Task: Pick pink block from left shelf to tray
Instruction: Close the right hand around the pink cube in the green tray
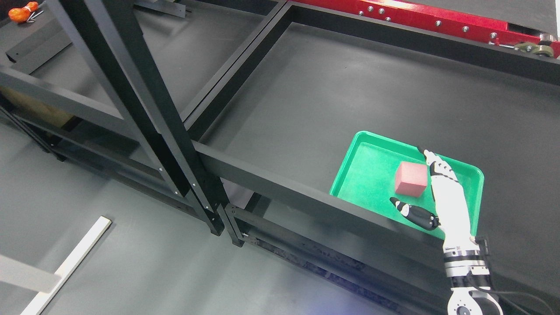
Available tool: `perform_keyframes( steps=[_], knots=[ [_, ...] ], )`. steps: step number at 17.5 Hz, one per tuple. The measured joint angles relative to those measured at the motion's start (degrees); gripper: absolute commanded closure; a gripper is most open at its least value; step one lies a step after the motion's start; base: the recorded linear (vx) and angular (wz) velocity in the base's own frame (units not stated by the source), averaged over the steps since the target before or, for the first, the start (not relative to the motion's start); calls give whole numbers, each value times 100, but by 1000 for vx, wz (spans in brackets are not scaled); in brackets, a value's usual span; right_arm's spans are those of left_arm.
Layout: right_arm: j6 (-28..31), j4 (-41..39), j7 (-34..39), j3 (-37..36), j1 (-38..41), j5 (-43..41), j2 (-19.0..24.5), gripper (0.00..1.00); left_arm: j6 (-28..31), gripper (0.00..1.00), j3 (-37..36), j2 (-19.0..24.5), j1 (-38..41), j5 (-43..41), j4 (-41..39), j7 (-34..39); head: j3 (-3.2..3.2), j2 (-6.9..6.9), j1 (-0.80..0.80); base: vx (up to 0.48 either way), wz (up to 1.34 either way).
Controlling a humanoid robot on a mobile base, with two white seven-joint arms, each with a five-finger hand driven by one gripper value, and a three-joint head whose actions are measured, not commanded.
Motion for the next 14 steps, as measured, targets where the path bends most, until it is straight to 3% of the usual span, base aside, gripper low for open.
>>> perform_keyframes(
  steps=[14],
  knots=[
    [842,26,963,133,22,530,-203,0,0,0,1,0,0,0,0,1,0,0,0,125,-53]
  ],
)
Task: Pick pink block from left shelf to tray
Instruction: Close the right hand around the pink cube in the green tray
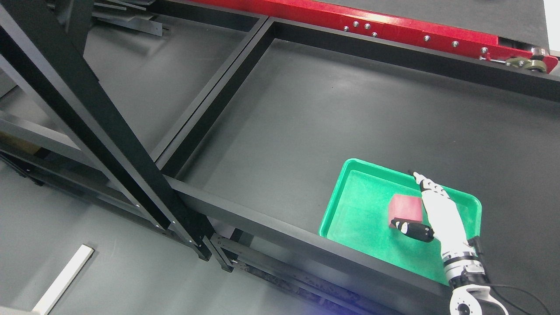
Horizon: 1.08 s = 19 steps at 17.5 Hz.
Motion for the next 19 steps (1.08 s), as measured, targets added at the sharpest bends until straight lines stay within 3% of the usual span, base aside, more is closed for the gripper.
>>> perform_keyframes(
  steps=[10,11,13,19],
  knots=[
    [166,69,497,121,1,121,-149,3,0,0,0,0,1,0,0,0,0,0,0,7,0],
    [170,89,507,129,-23,124,-157,8,0,0,0,0,1,0,0,0,0,0,0,0,0],
    [172,126,488,154,-64,130,-165,32,0,0,0,0,1,0,0,0,0,0,0,0,0],
    [178,282,408,238,-175,140,-164,51,1,0,1,0,1,0,0,0,0,0,0,0,0]
  ],
)
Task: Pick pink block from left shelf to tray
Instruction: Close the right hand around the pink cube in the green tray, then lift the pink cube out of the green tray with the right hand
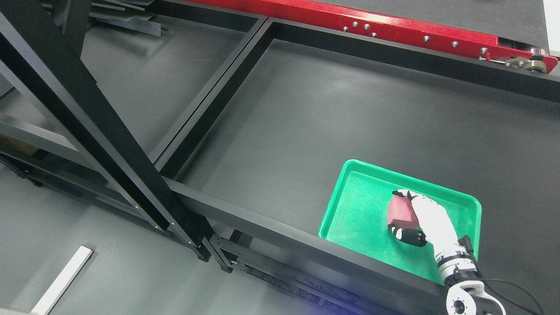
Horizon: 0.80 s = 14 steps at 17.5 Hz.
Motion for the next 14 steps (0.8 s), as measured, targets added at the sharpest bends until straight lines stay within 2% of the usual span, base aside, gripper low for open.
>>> perform_keyframes(
  steps=[3,4,5,7,10,14],
  knots=[
    [0,83,-15,28,-51,5,3,72,15,0,-1,0,0,0,0,0,0,0,0,0,0],
    [0,110,-13,34,-63,5,3,87,24,0,-1,0,0,0,0,0,0,0,0,0,0],
    [6,136,-25,38,-73,5,3,98,31,0,-1,0,0,0,0,0,0,0,0,0,0],
    [-58,183,-24,28,-90,-5,2,98,25,0,-1,0,0,0,0,0,0,0,0,0,0],
    [-471,221,2,-55,-139,-79,4,96,6,0,0,0,0,0,0,0,0,0,0,0,0],
    [-842,178,-666,-165,-186,-333,23,96,-2,0,0,0,0,0,0,0,0,0,0,0,0]
  ],
)
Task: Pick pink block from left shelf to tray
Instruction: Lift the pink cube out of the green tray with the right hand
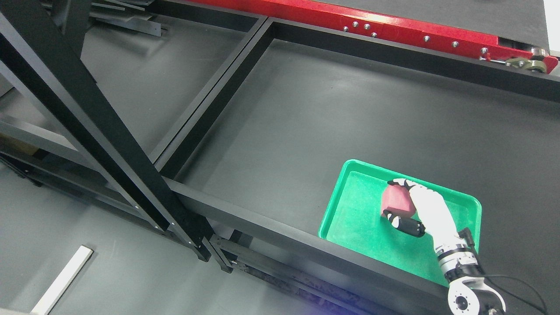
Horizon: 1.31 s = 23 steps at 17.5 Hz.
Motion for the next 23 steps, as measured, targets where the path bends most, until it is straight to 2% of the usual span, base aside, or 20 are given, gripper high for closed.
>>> perform_keyframes(
  steps=[9,23],
  knots=[
    [-677,-279,-1349,-451,148,-858,171,96,-2,0,-1,0,0,0,0,0,0,0,0,-1,2],
    [-787,-435,-1488,-785,331,-1411,338,95,-3,0,-2,0,0,0,0,0,0,0,0,-26,114]
  ],
)
